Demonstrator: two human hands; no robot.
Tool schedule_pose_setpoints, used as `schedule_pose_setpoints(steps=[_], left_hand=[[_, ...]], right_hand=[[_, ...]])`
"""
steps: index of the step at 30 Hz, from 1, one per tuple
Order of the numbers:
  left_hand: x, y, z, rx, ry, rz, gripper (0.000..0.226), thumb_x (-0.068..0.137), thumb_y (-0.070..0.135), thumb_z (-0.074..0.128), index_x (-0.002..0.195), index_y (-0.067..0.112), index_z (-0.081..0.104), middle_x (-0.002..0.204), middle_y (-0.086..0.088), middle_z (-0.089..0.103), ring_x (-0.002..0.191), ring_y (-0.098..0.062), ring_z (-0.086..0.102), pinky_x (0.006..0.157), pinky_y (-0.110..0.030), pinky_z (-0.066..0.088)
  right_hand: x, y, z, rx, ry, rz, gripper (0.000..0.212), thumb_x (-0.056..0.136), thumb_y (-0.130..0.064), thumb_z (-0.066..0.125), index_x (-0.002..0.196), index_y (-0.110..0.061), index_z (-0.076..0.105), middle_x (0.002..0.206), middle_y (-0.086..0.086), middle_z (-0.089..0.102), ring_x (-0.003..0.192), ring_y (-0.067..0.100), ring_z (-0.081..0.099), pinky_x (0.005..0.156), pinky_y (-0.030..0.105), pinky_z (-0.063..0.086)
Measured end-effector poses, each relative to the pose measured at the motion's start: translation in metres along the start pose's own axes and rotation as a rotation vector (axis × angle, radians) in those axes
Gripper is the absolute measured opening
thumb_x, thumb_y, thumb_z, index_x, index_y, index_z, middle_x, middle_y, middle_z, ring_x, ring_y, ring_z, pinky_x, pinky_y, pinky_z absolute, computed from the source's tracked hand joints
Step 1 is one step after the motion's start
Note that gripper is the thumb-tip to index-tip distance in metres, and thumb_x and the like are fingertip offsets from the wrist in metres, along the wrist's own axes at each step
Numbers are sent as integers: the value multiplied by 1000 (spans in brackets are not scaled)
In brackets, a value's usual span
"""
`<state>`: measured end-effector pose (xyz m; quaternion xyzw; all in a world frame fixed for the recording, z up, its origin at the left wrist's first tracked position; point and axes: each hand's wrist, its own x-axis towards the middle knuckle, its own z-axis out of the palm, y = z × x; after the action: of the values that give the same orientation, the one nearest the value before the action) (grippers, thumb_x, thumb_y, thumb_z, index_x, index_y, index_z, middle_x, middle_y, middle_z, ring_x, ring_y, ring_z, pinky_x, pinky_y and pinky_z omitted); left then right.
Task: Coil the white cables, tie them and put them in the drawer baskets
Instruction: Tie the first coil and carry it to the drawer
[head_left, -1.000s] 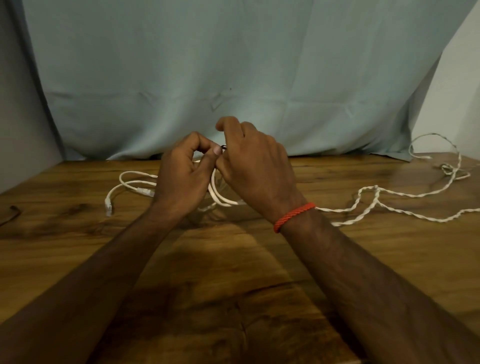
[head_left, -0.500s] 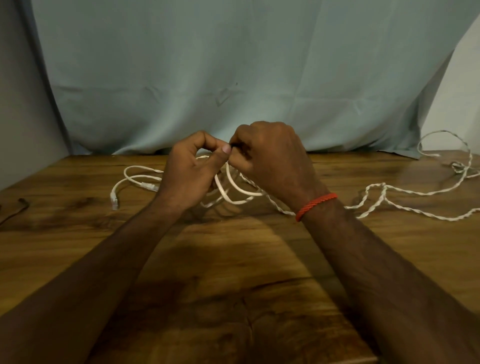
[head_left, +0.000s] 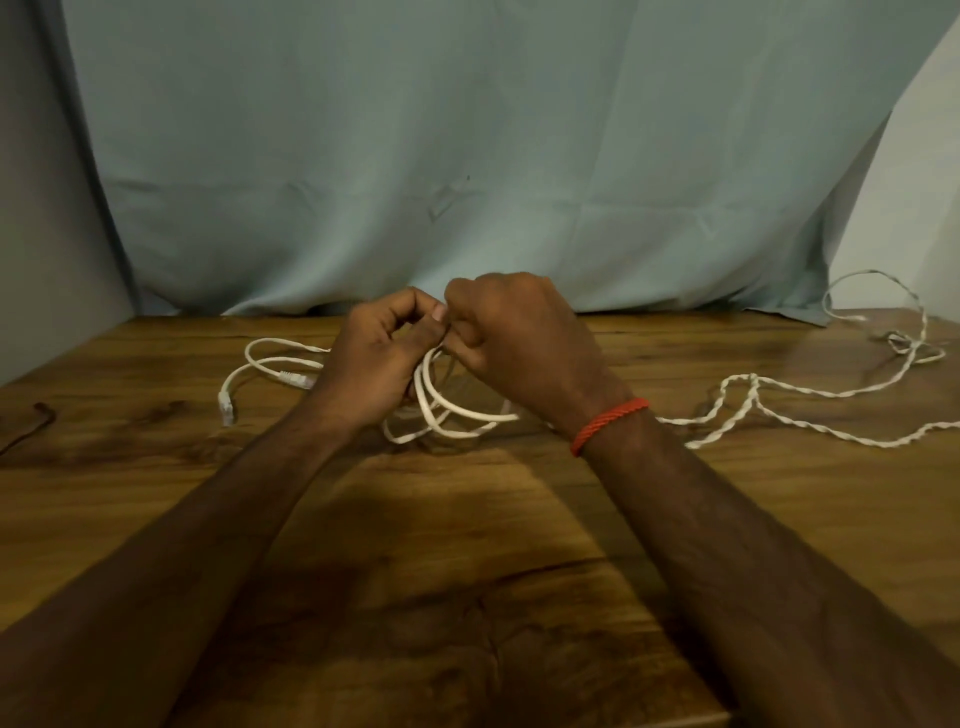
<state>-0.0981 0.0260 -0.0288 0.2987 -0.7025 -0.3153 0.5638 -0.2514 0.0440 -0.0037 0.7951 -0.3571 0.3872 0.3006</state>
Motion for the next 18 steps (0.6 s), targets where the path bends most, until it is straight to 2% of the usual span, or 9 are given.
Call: schedule_pose_setpoints(steps=[2, 4, 5, 7, 9, 12, 14, 16, 18], left_hand=[[-1, -3, -1, 8, 2, 5, 17, 97, 25, 62, 86, 14, 70, 78, -20, 68, 65, -28, 61, 59, -47, 52], [-2, -3, -1, 31, 10, 23, 15, 99, 17, 61, 86, 13, 66, 68, 2, 66, 55, -14, 59, 53, -29, 49], [-2, -3, 0, 45, 5, 31, 15, 100, 15, 61, 85, 15, 66, 67, 6, 64, 53, -11, 58, 52, -26, 47], [-1, -3, 0, 73, -9, 55, 14, 99, 15, 62, 85, 16, 66, 69, 4, 65, 56, -18, 59, 54, -30, 47], [-1, -3, -1, 80, -6, 71, 13, 98, 16, 63, 86, 18, 67, 71, 0, 66, 57, -22, 59, 54, -30, 47], [-1, -2, -1, 51, 32, 47, 13, 96, 15, 66, 84, 18, 68, 62, 5, 67, 50, -10, 58, 50, -23, 47], [-1, -2, 1, 39, 60, 32, 11, 95, 15, 67, 84, 16, 69, 67, -6, 70, 56, -17, 62, 56, -27, 50], [-2, -3, 2, 10, 77, 9, 11, 94, 16, 68, 83, 17, 70, 67, -19, 67, 53, -22, 59, 54, -28, 49], [-2, -4, 3, -27, 78, -23, 12, 93, 18, 69, 81, 19, 71, 54, -10, 59, 41, -13, 50, 44, -21, 42]], right_hand=[[2, 6, -4, 228, 17, 133, 27, 78, -18, 64, 63, -21, 41, 53, -3, 45, 49, 21, 50, 49, 33, 39], [0, 11, -9, 429, 24, 293, 22, 76, -14, 70, 64, -13, 51, 52, -6, 51, 49, 9, 49, 51, 27, 41], [-1, 12, -11, 522, 2, 362, 14, 75, -11, 73, 72, -11, 59, 54, -5, 58, 49, 5, 54, 53, 22, 43], [-1, 12, -15, 682, -69, 509, 23, 74, -5, 77, 96, -10, 70, 60, 1, 70, 50, 6, 64, 56, 18, 50], [-2, 13, -14, 778, -113, 603, 27, 74, -3, 78, 101, -8, 75, 63, 5, 72, 53, 11, 68, 57, 22, 54], [-2, 13, -11, 758, -108, 610, 9, 76, -6, 80, 85, -8, 79, 64, 7, 73, 57, 20, 72, 59, 29, 61], [-2, 14, -10, 679, -103, 549, 4, 77, -9, 80, 80, -9, 78, 62, 3, 73, 55, 13, 71, 57, 24, 59], [-3, 17, -7, 593, -95, 483, 7, 77, -14, 81, 76, -11, 75, 62, -1, 71, 55, 8, 69, 57, 20, 57], [-5, 20, -5, 528, -100, 428, 11, 76, -18, 80, 74, -14, 70, 63, -4, 69, 58, 7, 66, 58, 25, 56]])
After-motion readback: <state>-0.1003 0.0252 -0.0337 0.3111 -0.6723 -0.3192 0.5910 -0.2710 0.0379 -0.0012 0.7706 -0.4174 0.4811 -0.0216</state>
